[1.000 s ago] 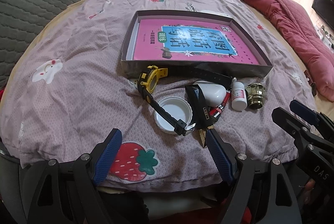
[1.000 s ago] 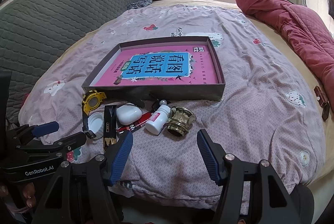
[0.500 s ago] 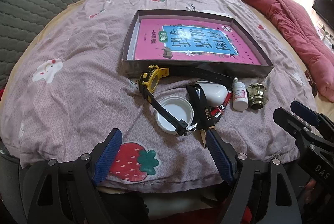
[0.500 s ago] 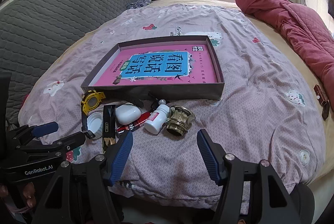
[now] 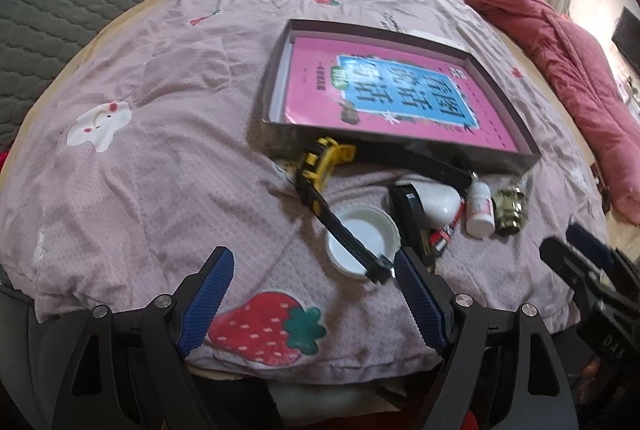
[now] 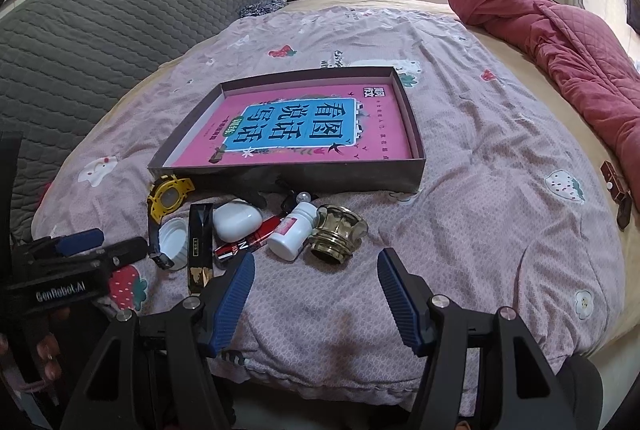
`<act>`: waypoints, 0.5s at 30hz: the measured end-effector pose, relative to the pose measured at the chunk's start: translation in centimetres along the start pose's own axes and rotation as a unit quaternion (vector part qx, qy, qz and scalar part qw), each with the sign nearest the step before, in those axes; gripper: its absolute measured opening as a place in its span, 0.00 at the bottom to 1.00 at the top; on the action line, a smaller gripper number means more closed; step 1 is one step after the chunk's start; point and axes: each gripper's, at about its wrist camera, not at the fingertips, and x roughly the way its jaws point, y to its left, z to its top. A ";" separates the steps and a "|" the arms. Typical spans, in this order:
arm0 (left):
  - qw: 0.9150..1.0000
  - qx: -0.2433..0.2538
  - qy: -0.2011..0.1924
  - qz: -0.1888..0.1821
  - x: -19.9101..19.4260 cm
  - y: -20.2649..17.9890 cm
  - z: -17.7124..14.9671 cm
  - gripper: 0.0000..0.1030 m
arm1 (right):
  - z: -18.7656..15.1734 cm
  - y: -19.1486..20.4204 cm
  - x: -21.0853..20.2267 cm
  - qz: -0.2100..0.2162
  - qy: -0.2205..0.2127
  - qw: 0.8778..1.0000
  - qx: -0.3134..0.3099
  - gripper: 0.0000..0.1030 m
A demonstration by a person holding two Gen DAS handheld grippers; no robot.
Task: Organize rigid objects
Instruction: 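Grasp the yellow-black watch with the left gripper while the right gripper grasps the brass cup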
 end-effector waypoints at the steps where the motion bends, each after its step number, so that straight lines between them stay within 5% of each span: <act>1: 1.000 -0.005 0.000 0.000 0.1 0.3 0.2 0.81 | 0.0 -0.1 0.1 0.000 0.001 1.000 0.001 0.61; 15: 1.000 -0.011 0.007 0.011 2.7 1.2 2.8 0.81 | 0.4 -1.2 1.8 -0.012 0.007 1.000 -0.007 0.61</act>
